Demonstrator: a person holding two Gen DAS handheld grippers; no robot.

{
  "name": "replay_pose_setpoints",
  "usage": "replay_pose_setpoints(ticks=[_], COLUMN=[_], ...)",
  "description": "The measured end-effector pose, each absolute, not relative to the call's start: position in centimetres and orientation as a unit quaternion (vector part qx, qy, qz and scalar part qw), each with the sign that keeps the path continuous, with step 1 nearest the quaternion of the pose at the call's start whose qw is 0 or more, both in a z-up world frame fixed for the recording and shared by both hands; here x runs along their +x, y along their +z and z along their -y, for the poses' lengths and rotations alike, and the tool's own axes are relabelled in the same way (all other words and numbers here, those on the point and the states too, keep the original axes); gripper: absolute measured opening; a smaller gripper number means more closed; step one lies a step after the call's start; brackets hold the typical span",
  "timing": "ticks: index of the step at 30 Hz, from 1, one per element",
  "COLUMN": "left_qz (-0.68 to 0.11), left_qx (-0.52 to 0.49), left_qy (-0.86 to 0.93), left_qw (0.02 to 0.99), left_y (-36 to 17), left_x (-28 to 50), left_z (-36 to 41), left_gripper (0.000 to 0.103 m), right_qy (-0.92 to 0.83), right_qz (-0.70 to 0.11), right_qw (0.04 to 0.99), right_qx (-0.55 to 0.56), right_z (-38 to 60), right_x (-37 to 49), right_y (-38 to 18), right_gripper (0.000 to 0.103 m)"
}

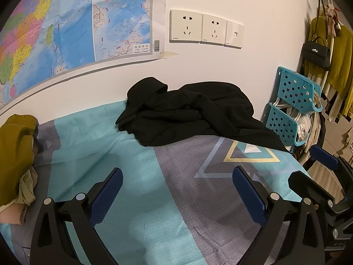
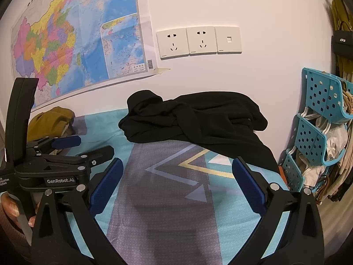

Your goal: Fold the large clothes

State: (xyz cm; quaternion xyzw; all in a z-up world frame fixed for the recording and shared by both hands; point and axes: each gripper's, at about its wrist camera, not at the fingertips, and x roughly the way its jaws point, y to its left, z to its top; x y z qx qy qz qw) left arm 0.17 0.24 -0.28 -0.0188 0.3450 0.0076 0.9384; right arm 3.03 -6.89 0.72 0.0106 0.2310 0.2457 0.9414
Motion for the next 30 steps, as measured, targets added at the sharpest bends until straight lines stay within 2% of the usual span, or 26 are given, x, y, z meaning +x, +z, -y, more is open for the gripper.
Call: replay_pose_setpoints(ticks=[30], left_qz=[-0.346], left_qx=[-0.022], left_qy=[0.011], left_qw=[0.938], left_y=[-0.80], left_x=[0.29], left_z=[-0.53], left_gripper=[0.096], right_qy=[0.251], right_qz=[-0.231], right_qw=[0.940], right_qx=[0.009], right_z=[6.44], right_x=[3.41], right_y=[0.84], right_gripper=[0.097])
